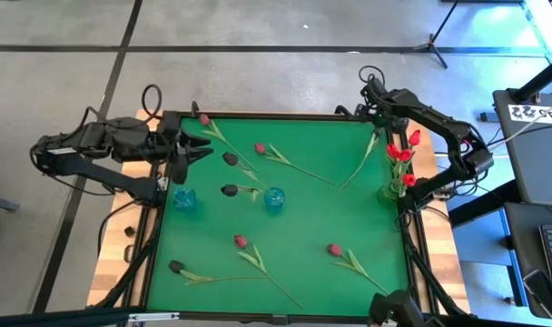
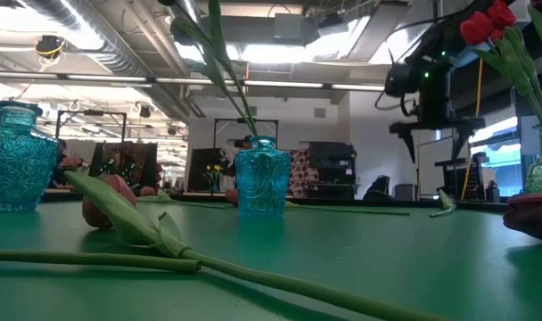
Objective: Sort flowers into vase by color
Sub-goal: Put the black flower into the right blue flower vase
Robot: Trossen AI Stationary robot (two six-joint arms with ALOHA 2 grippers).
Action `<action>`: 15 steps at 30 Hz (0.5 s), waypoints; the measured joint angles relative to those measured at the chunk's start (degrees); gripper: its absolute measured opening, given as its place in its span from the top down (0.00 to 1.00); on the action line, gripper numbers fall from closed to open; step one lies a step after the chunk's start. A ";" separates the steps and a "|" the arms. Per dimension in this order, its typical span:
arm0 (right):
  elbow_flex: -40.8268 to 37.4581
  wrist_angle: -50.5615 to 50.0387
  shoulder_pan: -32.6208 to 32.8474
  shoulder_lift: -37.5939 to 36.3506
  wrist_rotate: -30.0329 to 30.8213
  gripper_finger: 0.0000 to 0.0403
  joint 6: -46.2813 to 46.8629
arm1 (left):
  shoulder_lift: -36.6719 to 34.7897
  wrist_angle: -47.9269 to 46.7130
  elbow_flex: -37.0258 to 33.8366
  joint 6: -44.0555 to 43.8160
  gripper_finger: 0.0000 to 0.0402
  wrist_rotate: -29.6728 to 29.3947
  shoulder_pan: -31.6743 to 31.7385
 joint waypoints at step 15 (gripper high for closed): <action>-16.11 10.40 5.60 -0.02 1.76 0.14 9.80 | 0.00 1.68 0.00 0.24 0.64 -1.17 0.00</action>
